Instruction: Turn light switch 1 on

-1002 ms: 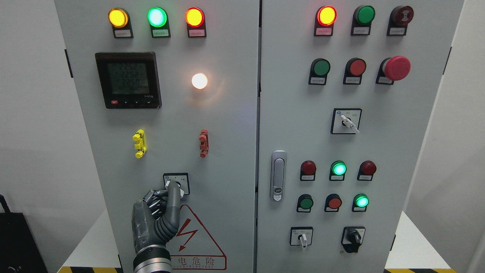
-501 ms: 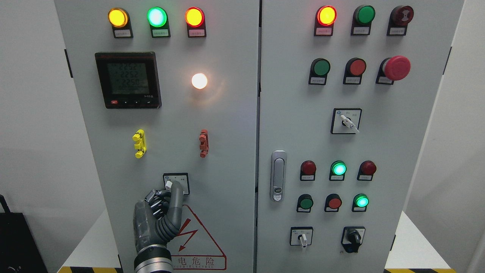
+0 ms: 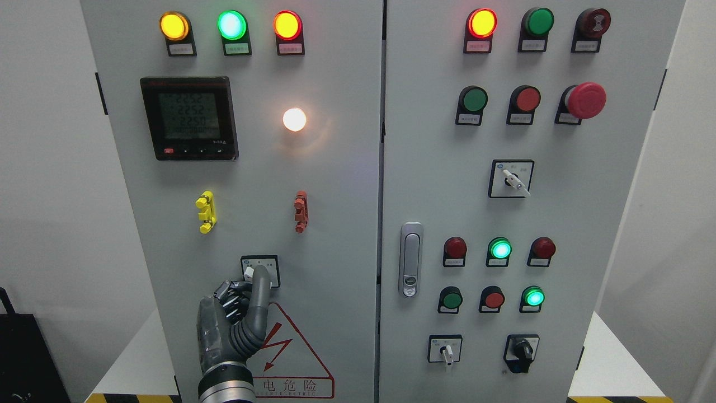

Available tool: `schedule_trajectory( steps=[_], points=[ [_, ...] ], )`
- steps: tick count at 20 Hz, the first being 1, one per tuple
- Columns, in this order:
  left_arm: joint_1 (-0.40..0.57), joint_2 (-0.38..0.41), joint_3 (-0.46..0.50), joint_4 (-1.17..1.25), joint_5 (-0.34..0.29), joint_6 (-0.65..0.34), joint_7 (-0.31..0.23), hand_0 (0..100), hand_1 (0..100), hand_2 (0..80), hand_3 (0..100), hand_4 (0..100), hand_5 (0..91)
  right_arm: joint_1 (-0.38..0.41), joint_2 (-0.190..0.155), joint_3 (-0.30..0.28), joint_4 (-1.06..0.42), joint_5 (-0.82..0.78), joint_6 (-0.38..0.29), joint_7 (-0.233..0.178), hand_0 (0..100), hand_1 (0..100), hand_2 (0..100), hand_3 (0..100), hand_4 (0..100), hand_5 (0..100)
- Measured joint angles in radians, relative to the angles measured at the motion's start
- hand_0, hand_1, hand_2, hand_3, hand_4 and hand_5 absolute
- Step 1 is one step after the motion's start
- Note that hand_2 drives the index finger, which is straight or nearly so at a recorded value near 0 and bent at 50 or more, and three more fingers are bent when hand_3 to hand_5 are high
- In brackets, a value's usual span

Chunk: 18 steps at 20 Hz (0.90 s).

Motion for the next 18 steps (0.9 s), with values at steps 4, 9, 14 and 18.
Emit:
schedule_trajectory(
  steps=[4,9,14,18],
  points=[
    [0.002,0.000,0.000,-0.001,0.001,-0.005,-0.001,23,36,61.3,100,99,85.8,0.000,0.000,0.000,0.000,0.000,0.000,0.000,0,0,0,0,0,0],
    [0.006,0.001,0.000,-0.002,0.002,-0.012,-0.002,21,35,61.5,100,100,85.8,0.000,0.000,0.000,0.000,0.000,0.000,0.000,0,0,0,0,0,0],
    [0.010,0.002,0.000,-0.003,0.002,-0.014,-0.002,20,35,62.2,100,100,85.8,0.000,0.000,0.000,0.000,0.000,0.000,0.000,0,0,0,0,0,0],
    [0.021,0.003,0.000,-0.005,0.003,-0.016,-0.003,19,35,63.1,100,100,86.0,0.000,0.000,0.000,0.000,0.000,0.000,0.000,0,0,0,0,0,0]
  ],
)
